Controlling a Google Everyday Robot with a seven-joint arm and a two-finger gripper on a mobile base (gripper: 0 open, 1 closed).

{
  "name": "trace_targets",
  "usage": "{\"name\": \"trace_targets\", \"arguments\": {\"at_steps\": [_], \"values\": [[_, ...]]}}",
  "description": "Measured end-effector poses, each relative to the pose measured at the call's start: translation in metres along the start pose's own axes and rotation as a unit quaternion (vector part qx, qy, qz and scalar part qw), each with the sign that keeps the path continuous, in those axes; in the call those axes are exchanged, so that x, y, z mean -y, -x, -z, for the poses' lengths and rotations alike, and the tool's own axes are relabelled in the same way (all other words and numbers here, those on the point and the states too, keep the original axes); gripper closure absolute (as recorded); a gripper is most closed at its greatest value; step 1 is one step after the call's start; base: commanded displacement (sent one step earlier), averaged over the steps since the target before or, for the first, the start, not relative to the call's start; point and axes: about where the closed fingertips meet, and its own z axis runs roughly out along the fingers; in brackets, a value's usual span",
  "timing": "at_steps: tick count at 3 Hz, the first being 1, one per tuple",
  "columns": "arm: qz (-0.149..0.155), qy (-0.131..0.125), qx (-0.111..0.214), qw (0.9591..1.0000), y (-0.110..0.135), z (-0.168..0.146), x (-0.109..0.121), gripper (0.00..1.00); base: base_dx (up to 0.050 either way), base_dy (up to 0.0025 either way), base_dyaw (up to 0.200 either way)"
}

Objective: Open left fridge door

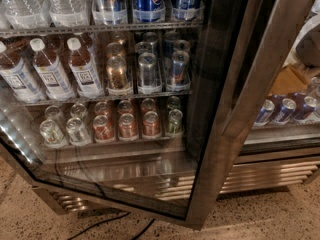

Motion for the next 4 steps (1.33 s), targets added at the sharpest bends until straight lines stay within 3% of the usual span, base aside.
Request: {"name": "trace_targets", "arguments": {"at_steps": [1,2,3,4], "values": [[0.012,0.03,-0.006,0.9995,0.009,-0.03,0.007,1.0,0.0,0.0,0.0],[0.013,0.032,-0.006,0.9994,0.01,-0.032,0.007,1.0,0.0,0.0,0.0],[0.032,0.066,-0.019,0.9971,0.009,-0.034,0.002,1.0,0.0,0.0,0.0],[0.078,0.131,-0.05,0.987,0.003,-0.049,-0.011,1.0,0.0,0.0,0.0]]}}
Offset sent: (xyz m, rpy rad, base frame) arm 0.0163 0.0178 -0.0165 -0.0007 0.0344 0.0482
